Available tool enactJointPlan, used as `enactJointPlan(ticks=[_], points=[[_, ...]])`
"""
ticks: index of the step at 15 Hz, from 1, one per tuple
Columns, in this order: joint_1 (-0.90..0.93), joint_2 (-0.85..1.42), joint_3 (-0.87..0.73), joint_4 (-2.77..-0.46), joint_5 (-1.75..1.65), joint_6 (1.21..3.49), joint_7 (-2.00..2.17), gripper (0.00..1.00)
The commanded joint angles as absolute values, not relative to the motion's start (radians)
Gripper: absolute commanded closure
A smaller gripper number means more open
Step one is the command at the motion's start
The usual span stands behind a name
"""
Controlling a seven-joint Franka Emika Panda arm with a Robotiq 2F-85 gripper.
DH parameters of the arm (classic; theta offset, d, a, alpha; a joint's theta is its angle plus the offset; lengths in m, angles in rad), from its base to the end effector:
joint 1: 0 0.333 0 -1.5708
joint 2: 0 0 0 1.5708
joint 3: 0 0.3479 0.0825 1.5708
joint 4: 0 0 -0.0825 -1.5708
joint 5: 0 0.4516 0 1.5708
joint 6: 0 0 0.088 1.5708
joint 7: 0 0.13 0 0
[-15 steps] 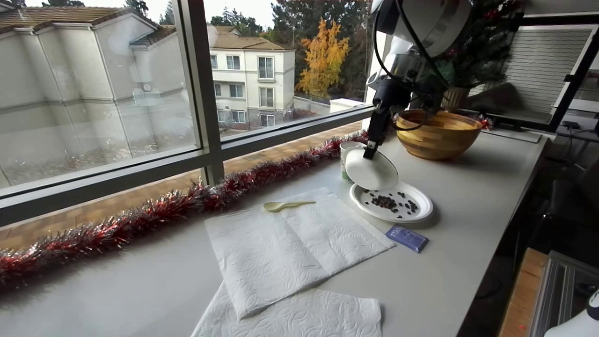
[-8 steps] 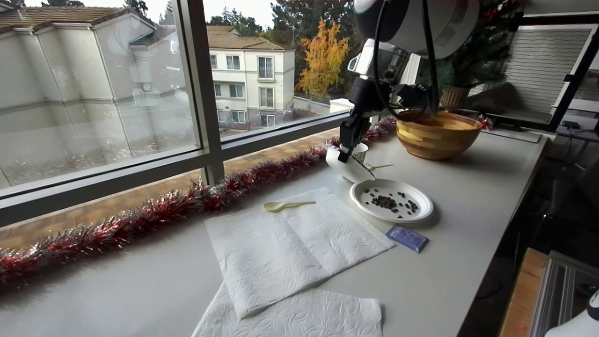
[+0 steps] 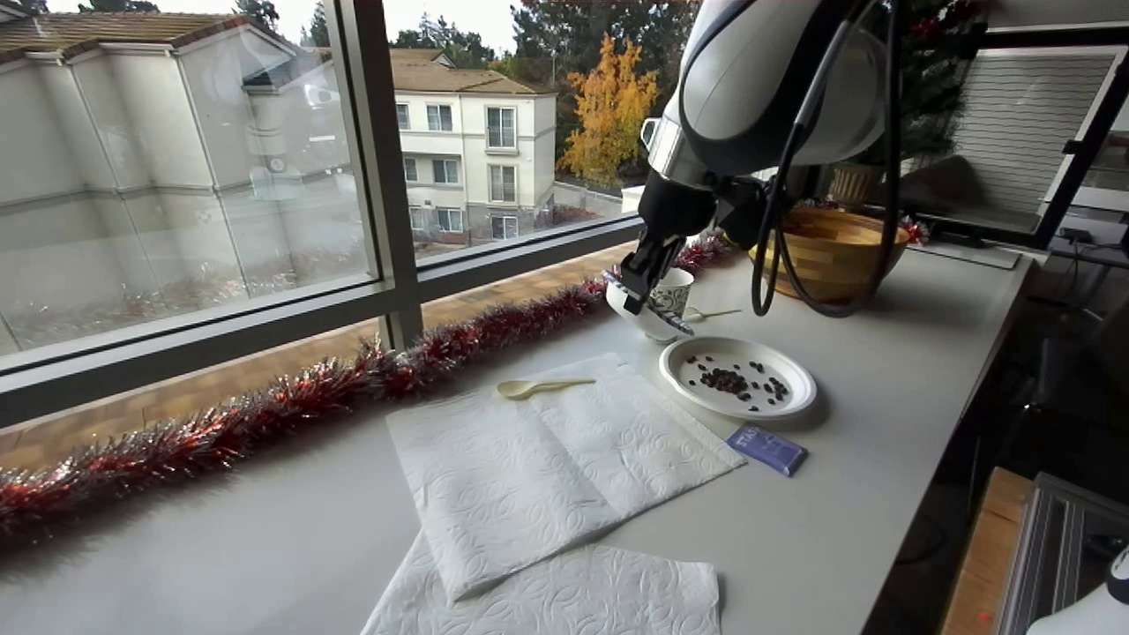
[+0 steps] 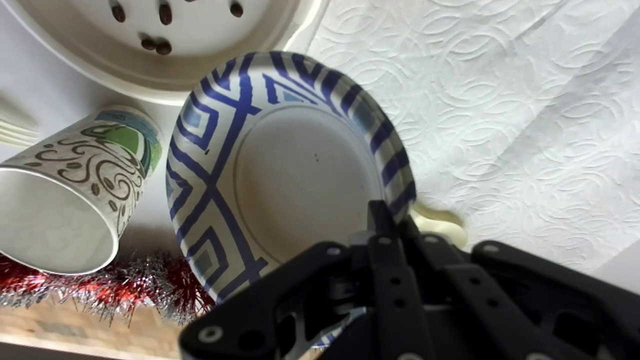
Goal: Pour the contents in the smaller bowl on to the plate
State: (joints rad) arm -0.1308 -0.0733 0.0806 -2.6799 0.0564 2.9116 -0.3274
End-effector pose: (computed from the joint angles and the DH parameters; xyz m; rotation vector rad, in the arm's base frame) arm 0.4801 -0.0279 0.2419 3.0448 0.3439 0.4667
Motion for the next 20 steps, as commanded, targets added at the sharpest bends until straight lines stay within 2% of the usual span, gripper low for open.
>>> enactJointPlan(ticks=[1, 9, 13, 20], points=[[-0.084, -0.072, 0.03, -2.679, 0.039, 2.911, -0.313, 0.97], [-0.089, -0.041, 0.03, -2.629, -0.221, 2.914, -0.219, 0.99], [-0.13, 0.015, 0.051, -2.565, -0.455, 2.899, -0.097, 0.99], [-0.081, 0.146, 0.033, -2.445, -0.703, 2.864, 0.058, 0.99]])
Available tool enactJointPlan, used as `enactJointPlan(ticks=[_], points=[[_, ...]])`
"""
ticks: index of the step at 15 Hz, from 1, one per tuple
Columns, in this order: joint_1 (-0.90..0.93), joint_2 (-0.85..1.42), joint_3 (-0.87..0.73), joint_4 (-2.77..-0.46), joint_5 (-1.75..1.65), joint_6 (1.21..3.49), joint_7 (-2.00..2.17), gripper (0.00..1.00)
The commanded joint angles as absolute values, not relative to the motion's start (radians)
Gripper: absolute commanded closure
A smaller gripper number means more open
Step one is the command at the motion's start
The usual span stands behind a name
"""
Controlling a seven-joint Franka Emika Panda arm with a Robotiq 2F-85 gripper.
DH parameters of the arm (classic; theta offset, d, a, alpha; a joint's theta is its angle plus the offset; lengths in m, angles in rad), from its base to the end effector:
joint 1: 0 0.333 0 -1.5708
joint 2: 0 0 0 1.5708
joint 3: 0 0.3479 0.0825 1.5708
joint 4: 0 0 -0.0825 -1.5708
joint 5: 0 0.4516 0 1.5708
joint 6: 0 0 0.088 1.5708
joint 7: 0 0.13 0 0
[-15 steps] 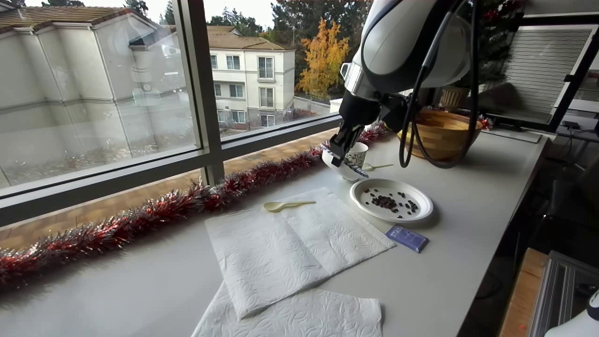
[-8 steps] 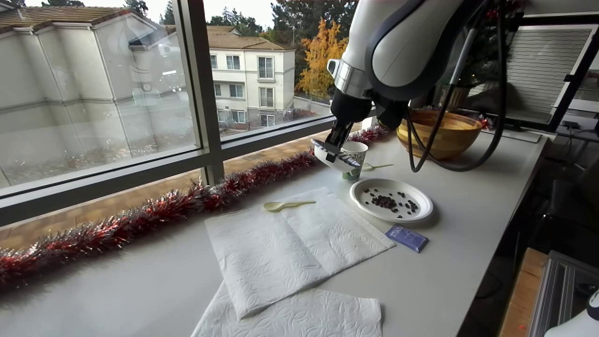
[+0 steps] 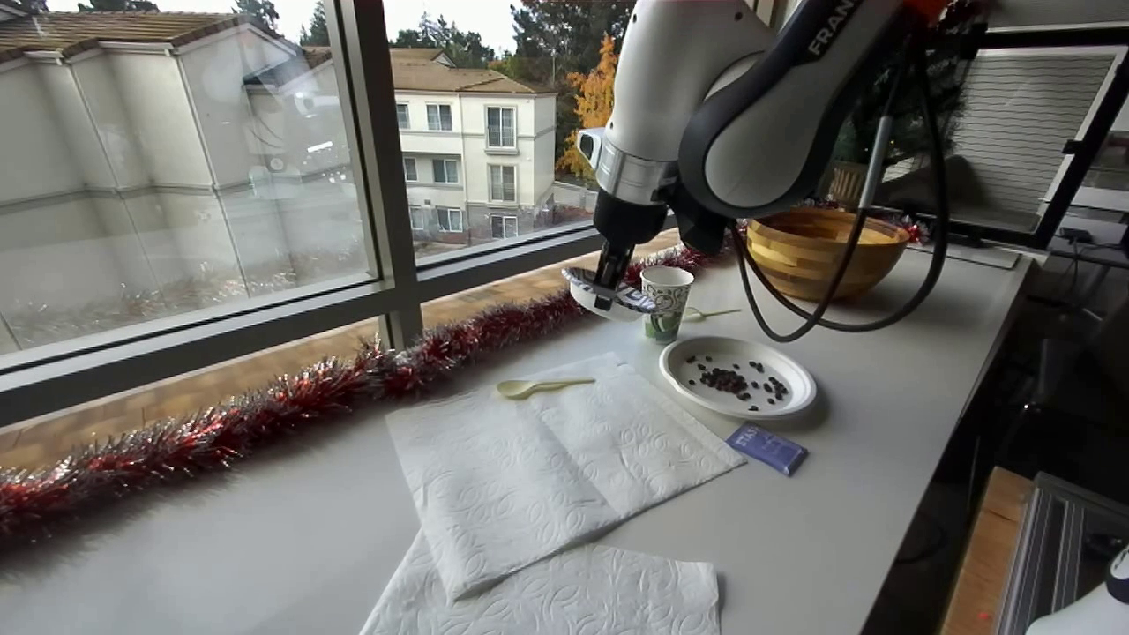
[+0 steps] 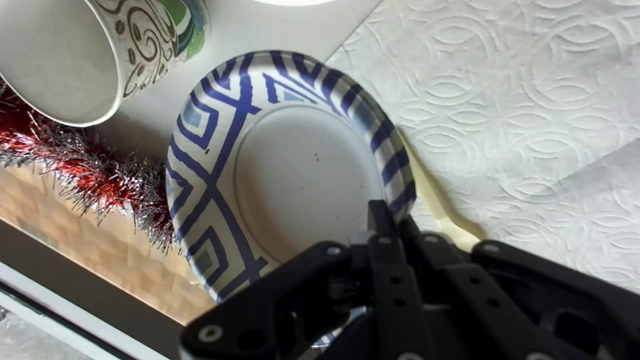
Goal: Pour the contents in the smaller bowl on to the plate
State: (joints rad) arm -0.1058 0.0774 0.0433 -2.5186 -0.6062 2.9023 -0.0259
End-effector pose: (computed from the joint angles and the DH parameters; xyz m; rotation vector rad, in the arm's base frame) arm 0.5297 -0.0016 0.2279 2.7728 0.7549 0.4122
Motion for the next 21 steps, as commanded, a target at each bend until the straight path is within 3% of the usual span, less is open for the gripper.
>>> enactJointPlan(ticks=[1, 21], points=[[-0.075, 0.166, 0.03, -2.427, -0.724, 2.855, 0.078, 0.99], [0.035, 0.443, -0.078, -2.181, -0.813, 2.78, 0.172, 0.99]])
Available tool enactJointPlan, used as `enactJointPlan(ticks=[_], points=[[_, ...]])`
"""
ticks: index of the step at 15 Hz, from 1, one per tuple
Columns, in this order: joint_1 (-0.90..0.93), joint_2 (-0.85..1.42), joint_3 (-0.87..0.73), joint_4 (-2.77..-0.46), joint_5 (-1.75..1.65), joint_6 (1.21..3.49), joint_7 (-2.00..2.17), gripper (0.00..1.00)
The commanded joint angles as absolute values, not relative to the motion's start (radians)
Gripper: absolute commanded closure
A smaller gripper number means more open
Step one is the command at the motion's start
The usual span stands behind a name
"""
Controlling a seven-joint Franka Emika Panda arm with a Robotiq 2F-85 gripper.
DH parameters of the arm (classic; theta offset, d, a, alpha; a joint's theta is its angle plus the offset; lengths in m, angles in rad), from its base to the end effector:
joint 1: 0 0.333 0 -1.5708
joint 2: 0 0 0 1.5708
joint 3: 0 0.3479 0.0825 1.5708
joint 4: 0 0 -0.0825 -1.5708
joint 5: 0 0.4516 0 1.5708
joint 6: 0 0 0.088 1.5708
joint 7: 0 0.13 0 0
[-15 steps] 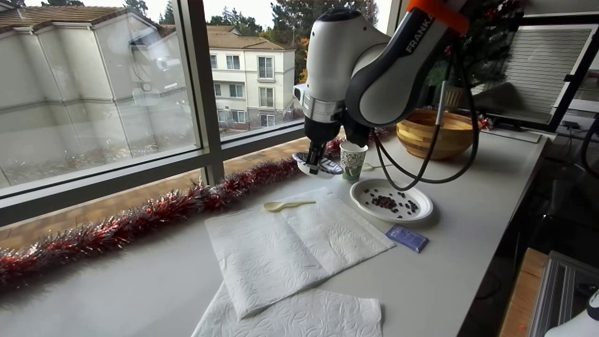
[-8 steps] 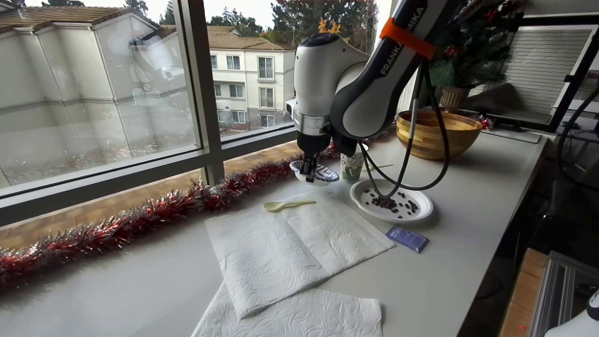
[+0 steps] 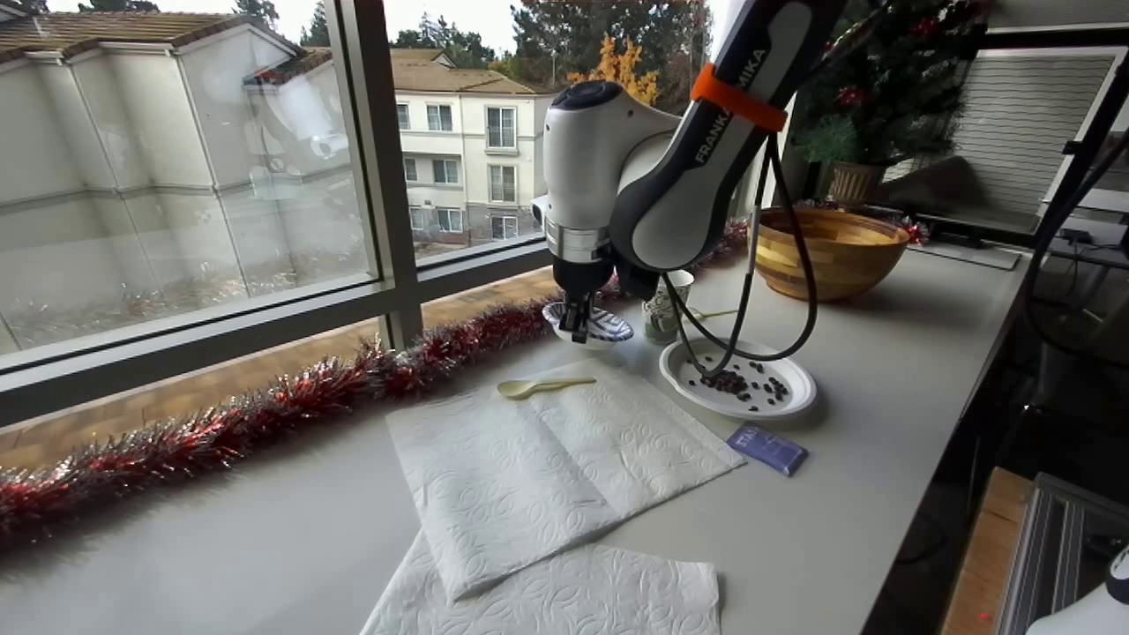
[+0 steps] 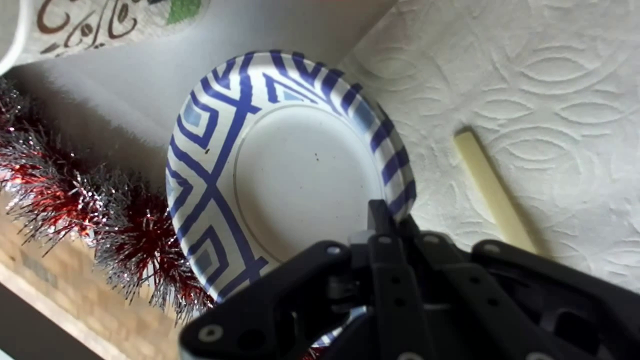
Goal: Pour the contents in the smaller bowl on to the plate
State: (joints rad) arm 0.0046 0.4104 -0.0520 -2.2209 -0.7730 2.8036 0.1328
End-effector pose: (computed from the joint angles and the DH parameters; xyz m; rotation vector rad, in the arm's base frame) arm 0.6067 -0.0021 0.1466 2.7061 0.7483 0.2389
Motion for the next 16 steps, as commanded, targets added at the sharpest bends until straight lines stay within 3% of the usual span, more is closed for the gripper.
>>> enactJointPlan(ticks=[1, 2, 3, 5, 10, 14, 16], points=[[0.038, 0.448, -0.081, -2.178, -0.809, 2.78, 0.166, 0.99], [0.044, 0.451, -0.088, -2.174, -0.811, 2.782, 0.168, 0.99], [0.046, 0.451, -0.088, -2.174, -0.802, 2.78, 0.165, 0.72], [0.056, 0.441, -0.095, -2.18, -0.806, 2.779, 0.166, 0.64], [0.061, 0.332, -0.063, -2.262, -0.702, 2.746, 0.116, 0.31], [-0.048, 0.169, 0.108, -2.372, -0.394, 2.646, 0.014, 0.04], [-0.166, 0.087, 0.247, -2.407, -0.23, 2.597, -0.031, 0.0]])
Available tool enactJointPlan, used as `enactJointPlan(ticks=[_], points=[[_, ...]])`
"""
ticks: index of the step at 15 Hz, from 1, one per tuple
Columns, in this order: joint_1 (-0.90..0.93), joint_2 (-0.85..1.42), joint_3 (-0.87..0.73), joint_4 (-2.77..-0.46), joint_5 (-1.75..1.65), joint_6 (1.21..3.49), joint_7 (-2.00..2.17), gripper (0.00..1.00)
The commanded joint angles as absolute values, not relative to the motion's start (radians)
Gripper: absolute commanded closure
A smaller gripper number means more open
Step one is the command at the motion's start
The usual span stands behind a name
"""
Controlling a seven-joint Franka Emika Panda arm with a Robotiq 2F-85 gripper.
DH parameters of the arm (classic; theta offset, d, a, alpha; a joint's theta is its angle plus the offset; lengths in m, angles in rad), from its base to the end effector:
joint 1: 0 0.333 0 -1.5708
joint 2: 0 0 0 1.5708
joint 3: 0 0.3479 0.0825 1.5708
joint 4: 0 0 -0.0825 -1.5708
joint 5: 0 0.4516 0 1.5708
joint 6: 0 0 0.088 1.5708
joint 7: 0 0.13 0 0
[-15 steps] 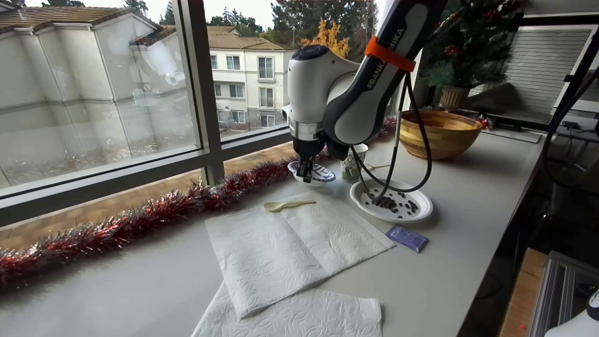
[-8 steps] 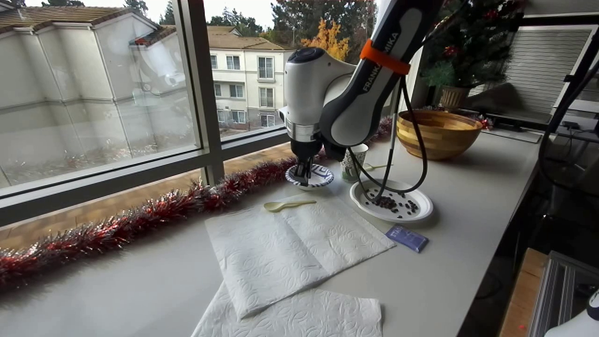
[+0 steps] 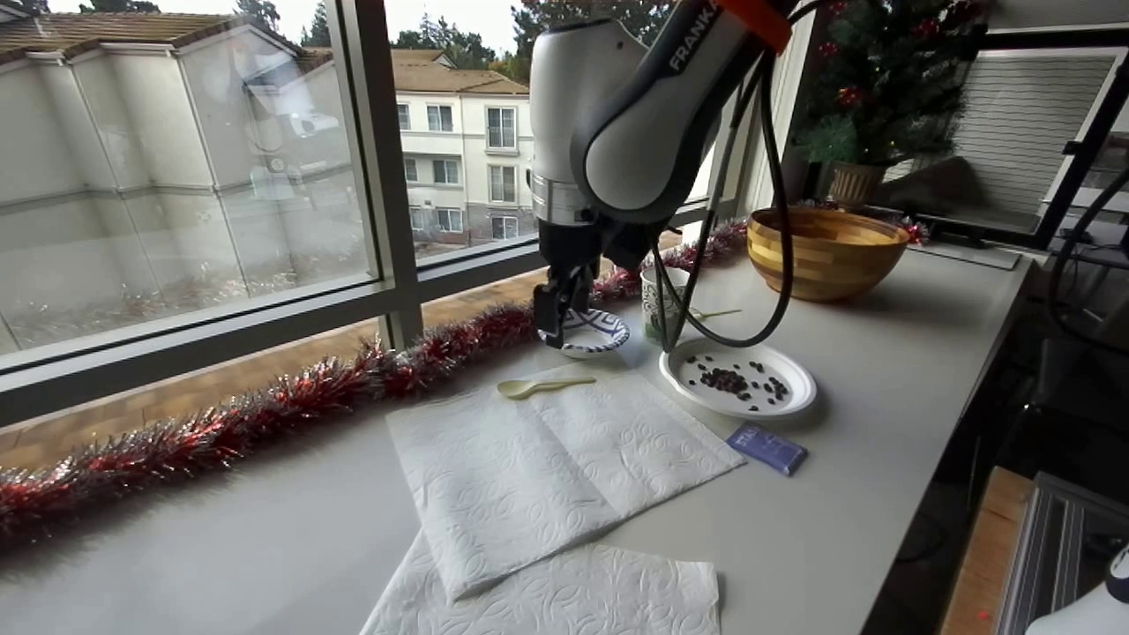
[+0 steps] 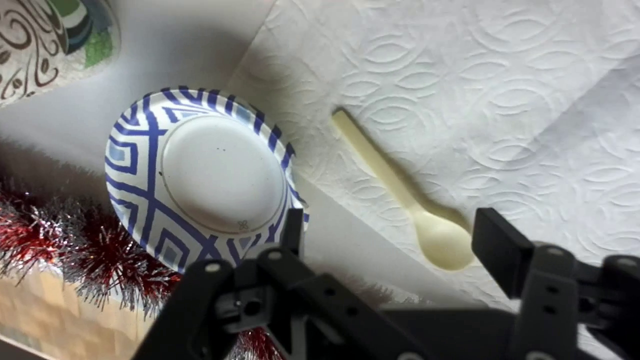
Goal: Pour the contents in the smaller bowl on to the plate
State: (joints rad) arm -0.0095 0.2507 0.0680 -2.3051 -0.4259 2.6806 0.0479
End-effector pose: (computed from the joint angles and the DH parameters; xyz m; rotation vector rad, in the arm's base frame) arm 0.5851 0.0440 0.2003 2.8939 0.5536 0.2010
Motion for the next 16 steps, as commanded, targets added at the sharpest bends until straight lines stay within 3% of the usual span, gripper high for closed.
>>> enactJointPlan(ticks=[1, 4, 5, 6, 10, 16], points=[[-0.222, 0.053, 0.307, -2.41, -0.15, 2.56, -0.048, 0.0], [-0.312, -0.034, 0.375, -2.381, 0.09, 2.415, -0.109, 0.0], [-0.308, -0.075, 0.351, -2.38, 0.167, 2.363, -0.132, 0.0], [-0.187, -0.123, 0.208, -2.391, 0.242, 2.317, -0.147, 0.0], [-0.134, -0.207, 0.07, -2.407, 0.292, 2.234, -0.049, 0.0], [-0.099, -0.182, 0.031, -2.388, 0.254, 2.244, -0.055, 0.0]])
